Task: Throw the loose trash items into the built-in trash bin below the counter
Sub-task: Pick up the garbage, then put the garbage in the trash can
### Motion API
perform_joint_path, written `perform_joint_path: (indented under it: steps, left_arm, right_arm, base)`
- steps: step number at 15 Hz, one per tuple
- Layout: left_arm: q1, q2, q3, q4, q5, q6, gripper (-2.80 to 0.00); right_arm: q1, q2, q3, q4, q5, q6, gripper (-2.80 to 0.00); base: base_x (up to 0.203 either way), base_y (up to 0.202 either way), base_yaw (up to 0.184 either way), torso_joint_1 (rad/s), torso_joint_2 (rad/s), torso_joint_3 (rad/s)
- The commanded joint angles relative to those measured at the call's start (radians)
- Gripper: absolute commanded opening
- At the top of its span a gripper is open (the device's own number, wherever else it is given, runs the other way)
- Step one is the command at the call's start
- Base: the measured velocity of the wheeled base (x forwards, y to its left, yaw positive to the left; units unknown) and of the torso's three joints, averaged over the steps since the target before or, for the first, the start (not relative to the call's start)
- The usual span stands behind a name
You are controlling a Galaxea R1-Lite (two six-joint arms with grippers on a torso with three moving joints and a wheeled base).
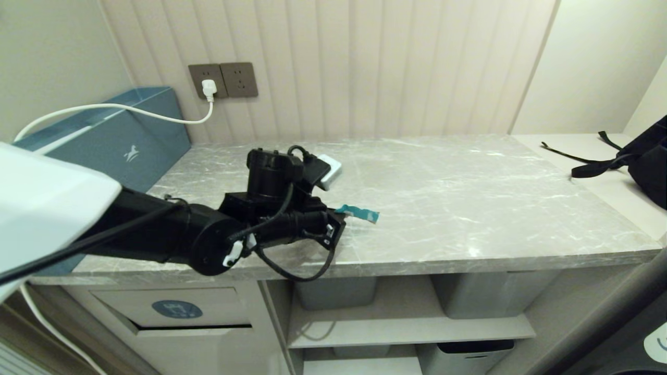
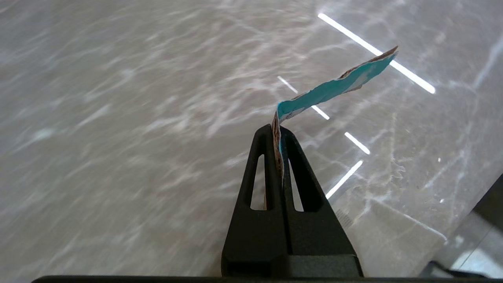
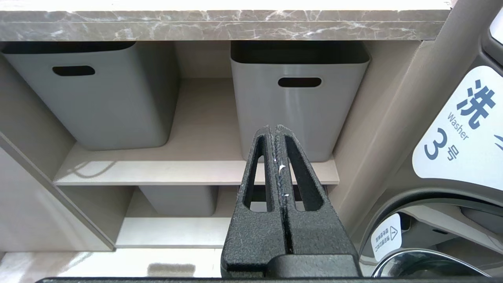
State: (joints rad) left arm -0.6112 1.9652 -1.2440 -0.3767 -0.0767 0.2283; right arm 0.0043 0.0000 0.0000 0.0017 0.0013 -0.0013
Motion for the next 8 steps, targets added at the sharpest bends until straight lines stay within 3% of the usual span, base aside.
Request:
perform_joint_path:
  steps: [1,4,8]
  left_arm:
    - [0.035,-0.135,-0.001,0.071,0.065,-0.09,-2.8]
    - [0.18,-0.344,0.031,0.194,0.088,-0.142,-2.8]
    - [0.561,-0.689,0.199,0.302,-0.014,-0.14,-2.8]
  right_arm:
    - [0.0,0.0,0.0,0.0,0.0,0.0,-2.8]
    - [0.0,0.0,0.0,0.0,0.0,0.0,-2.8]
    - [0.0,-0.002,0.0,0.0,0.0,0.0,-2.8]
  base:
    - [0.0,0.0,0.0,0.0,0.0,0.0]
    - [0.0,0.0,0.0,0.0,0.0,0.0]
    - [0.0,0.0,0.0,0.0,0.0,0.0]
